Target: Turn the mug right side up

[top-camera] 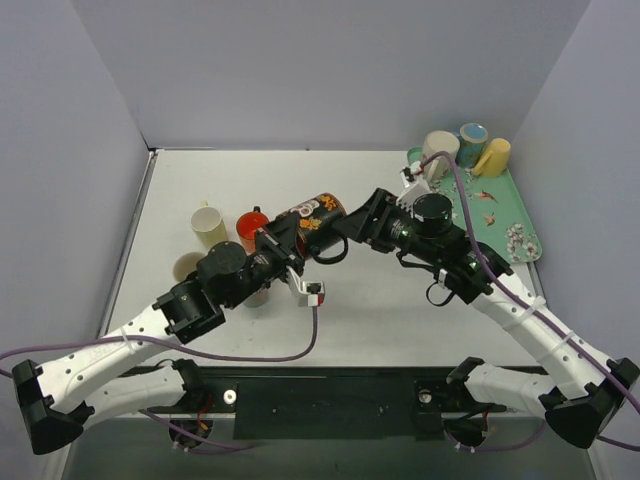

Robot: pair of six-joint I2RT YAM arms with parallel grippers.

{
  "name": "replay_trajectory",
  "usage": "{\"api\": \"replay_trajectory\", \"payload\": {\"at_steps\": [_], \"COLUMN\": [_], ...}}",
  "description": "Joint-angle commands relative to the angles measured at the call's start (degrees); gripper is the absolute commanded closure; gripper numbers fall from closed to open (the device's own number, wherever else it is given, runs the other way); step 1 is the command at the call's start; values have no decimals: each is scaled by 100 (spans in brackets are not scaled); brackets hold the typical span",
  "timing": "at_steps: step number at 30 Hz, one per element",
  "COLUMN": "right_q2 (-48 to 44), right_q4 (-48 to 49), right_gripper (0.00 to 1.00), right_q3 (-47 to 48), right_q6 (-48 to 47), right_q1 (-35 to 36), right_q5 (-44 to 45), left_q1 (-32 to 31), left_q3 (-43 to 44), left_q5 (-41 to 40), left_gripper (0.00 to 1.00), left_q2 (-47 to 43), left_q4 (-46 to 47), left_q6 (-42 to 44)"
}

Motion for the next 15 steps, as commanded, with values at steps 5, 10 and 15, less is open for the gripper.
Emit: {"api": "replay_trajectory", "payload": {"at_steps": [5, 10, 15], "right_q2": [-241, -346, -329], "right_q4": [-480, -993, -1168], "right_gripper": [25, 21, 20], "right_q3": [-40, -145, -259], "right_q6": [-1345, -1838, -1971], "right_q1": [-617, -722, -1169], "right_q5": [1763, 2619, 2734], "left_q1": [-305, -314, -191], "left_q3": [1808, 3188, 4963], "left_q5": [24, -11, -117], "left_gripper": [100, 100, 100], "left_q2": [978, 2560, 4308], "left_q4": [-4183, -6049, -7956], "left_q6": [-2619, -4193, -5732]}}
